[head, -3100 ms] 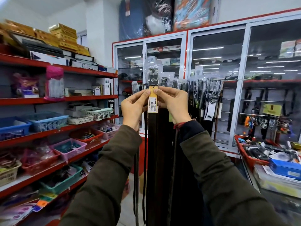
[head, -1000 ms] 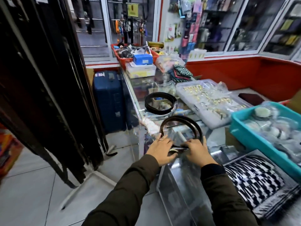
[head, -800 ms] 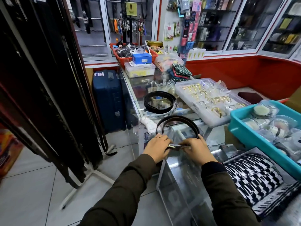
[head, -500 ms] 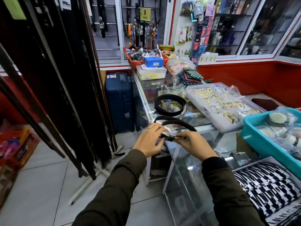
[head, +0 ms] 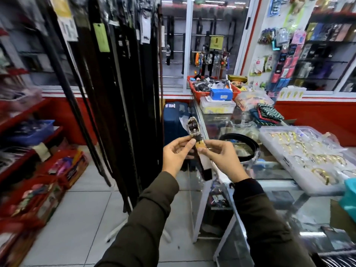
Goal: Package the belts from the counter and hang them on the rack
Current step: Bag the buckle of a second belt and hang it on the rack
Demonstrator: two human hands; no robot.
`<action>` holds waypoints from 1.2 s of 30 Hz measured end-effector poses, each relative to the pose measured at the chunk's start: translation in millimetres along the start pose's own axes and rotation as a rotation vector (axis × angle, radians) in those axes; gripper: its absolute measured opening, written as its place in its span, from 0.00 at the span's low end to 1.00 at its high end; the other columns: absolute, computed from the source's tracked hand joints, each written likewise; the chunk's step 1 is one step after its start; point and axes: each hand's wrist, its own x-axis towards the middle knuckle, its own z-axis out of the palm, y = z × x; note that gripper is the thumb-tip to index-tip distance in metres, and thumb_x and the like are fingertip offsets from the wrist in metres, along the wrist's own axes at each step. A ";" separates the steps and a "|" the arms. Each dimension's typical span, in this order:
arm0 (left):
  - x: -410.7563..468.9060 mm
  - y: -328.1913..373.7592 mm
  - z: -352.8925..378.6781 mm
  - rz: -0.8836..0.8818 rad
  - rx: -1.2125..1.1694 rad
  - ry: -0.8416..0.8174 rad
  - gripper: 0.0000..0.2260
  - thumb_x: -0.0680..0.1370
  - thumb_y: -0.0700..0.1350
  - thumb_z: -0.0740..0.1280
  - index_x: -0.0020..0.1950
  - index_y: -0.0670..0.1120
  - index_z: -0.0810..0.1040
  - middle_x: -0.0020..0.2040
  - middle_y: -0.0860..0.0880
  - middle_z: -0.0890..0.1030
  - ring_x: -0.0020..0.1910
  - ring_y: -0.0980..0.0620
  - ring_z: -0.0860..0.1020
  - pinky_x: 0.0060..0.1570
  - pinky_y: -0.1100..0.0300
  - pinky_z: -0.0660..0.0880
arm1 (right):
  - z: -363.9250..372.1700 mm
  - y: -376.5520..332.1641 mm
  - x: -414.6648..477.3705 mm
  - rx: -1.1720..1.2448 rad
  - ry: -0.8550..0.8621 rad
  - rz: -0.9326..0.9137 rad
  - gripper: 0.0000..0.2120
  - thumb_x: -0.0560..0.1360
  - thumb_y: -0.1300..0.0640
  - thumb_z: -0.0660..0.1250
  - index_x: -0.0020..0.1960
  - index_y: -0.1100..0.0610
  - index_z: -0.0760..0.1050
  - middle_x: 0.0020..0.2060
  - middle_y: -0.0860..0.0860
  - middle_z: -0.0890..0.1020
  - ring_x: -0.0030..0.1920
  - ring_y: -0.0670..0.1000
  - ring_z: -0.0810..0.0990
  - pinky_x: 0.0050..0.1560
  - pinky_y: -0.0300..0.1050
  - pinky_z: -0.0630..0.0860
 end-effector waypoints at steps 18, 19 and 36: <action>37.4 79.3 -96.1 0.125 -0.045 0.234 0.12 0.78 0.39 0.73 0.61 0.40 0.83 0.49 0.49 0.89 0.49 0.54 0.87 0.46 0.64 0.83 | 112.5 -57.9 72.3 0.027 -0.061 -0.234 0.11 0.77 0.58 0.73 0.59 0.56 0.85 0.52 0.49 0.88 0.54 0.47 0.86 0.59 0.49 0.83; 40.7 87.1 -102.1 0.133 -0.053 0.242 0.12 0.78 0.39 0.73 0.61 0.41 0.83 0.50 0.48 0.89 0.50 0.54 0.87 0.46 0.64 0.83 | 118.8 -65.5 78.0 0.101 -0.057 -0.229 0.11 0.76 0.57 0.74 0.58 0.55 0.86 0.51 0.50 0.89 0.54 0.48 0.87 0.59 0.49 0.83; 114.5 290.8 -173.1 0.516 -0.044 0.416 0.13 0.79 0.39 0.72 0.63 0.38 0.83 0.55 0.40 0.87 0.49 0.51 0.86 0.44 0.59 0.83 | 217.7 -263.5 183.1 0.535 -0.166 -0.440 0.12 0.76 0.62 0.73 0.59 0.63 0.84 0.51 0.60 0.88 0.55 0.59 0.87 0.49 0.48 0.85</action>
